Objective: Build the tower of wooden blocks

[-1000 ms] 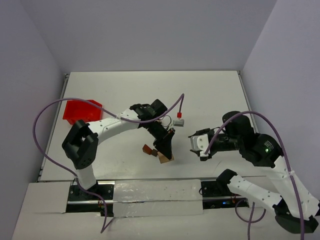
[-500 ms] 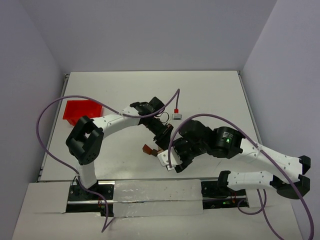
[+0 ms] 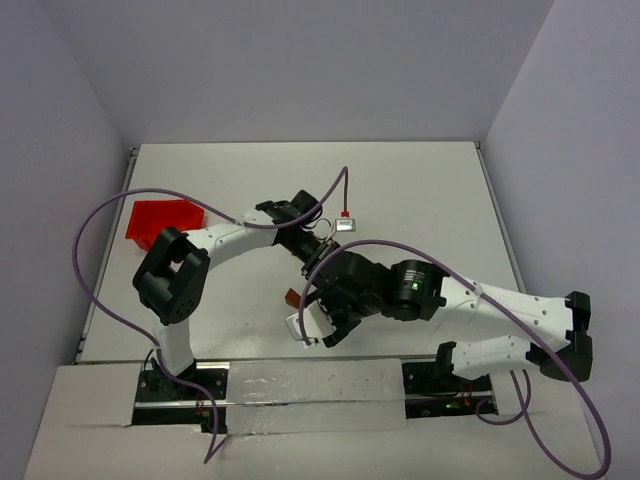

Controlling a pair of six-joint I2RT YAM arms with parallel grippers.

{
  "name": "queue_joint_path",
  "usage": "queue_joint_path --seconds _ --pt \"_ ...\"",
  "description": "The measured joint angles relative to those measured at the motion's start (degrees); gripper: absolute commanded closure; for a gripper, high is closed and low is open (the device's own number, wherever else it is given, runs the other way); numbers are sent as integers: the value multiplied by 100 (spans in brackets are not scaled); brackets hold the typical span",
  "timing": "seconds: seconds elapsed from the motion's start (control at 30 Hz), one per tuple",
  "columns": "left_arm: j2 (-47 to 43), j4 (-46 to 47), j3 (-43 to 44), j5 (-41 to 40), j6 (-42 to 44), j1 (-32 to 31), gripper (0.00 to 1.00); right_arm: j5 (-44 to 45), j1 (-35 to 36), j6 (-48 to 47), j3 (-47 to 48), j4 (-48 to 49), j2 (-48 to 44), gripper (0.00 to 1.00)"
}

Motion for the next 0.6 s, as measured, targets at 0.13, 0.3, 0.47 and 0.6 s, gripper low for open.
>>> queue_joint_path --seconds 0.13,0.3,0.47,0.6 --pt "-1 66 -25 16 -85 0 99 132 9 -25 -33 101 180 42" --pt "-1 257 -154 7 -364 0 99 295 17 -46 -44 124 416 43" --pt "1 368 -182 -41 -555 0 99 391 22 -2 -44 125 591 43" --pt "1 409 -215 -43 -596 0 100 462 22 2 -68 171 589 43"
